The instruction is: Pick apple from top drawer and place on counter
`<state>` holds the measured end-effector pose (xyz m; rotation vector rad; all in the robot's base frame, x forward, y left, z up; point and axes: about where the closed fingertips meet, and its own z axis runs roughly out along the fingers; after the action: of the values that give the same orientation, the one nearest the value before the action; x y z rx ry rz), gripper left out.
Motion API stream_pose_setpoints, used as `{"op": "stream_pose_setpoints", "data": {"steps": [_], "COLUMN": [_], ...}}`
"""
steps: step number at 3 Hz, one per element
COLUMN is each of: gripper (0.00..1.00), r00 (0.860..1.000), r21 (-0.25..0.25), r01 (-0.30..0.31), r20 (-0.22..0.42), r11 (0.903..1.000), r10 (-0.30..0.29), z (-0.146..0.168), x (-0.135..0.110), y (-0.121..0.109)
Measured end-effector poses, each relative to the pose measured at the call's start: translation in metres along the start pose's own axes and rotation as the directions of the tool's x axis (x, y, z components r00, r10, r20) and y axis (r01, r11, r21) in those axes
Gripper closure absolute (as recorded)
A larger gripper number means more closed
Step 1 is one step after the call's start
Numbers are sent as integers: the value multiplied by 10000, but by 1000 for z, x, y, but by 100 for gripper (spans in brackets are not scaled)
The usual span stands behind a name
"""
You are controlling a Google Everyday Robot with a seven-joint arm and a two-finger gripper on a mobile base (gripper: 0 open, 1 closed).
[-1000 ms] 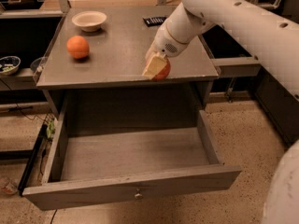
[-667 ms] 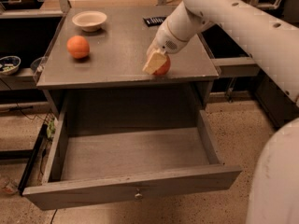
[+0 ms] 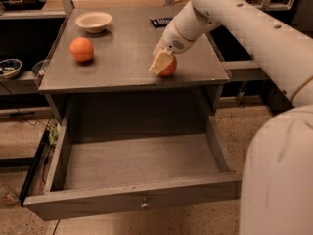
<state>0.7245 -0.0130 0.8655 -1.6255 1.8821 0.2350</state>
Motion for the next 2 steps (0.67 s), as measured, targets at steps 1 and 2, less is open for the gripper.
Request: {"op": "stream_pose_setpoints", "data": {"steps": [1, 2], "gripper": [100, 100], "r00": [10000, 9999], "r21": [-153, -314], "r01": [-14, -57], "r20": [64, 109], "r11": [9999, 9995], "r10": [15, 61], "z": [8, 17], "x": [1, 2], "y": [-6, -10]}}
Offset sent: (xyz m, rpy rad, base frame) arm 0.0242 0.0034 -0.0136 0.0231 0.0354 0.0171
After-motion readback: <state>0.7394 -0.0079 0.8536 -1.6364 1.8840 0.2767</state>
